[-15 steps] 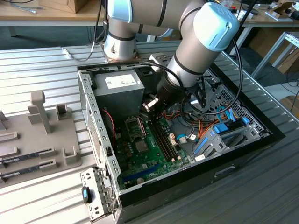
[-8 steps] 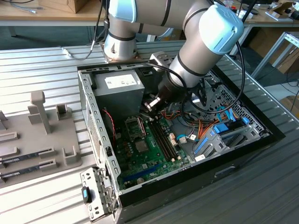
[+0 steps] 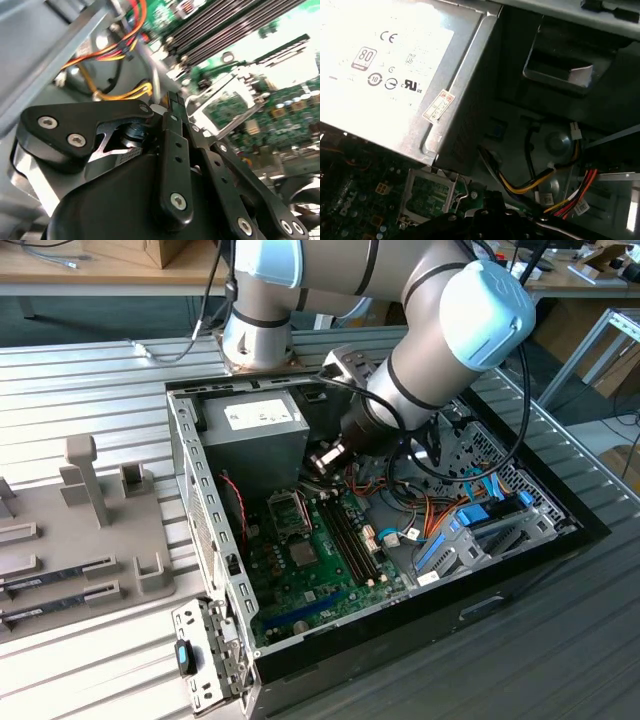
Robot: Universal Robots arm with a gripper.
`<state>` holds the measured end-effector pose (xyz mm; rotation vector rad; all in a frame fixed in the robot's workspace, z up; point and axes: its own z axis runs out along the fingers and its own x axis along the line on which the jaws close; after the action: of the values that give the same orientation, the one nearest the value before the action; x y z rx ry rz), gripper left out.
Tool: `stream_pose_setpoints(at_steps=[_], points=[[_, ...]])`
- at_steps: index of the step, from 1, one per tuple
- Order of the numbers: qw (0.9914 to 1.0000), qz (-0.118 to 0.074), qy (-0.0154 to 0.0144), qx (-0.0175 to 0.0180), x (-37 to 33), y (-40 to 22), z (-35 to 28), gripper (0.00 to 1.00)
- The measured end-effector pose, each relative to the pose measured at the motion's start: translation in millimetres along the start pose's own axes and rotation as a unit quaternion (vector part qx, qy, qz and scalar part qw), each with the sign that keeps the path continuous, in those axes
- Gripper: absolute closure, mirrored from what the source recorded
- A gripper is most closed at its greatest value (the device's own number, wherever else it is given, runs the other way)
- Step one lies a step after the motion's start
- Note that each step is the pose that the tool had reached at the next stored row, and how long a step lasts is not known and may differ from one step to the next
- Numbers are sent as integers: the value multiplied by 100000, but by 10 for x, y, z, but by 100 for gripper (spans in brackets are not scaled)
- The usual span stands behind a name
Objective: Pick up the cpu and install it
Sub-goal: 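Install the first cpu locking lever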
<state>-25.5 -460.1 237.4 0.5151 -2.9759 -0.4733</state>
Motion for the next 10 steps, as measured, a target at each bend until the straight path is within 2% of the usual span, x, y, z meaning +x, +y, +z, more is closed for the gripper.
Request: stream_pose_setpoints(at_steps=[1,3,4,7,10], points=[[99996,-505,-112,-730,0,0,0,89],[99980,-1859,337,-710,0,0,2,89],[99912,-4010,1070,-647,0,-3,9,89],[99890,-4469,1241,-633,-1,-11,32,89],[99848,-5270,1521,-620,-3,-29,86,89]])
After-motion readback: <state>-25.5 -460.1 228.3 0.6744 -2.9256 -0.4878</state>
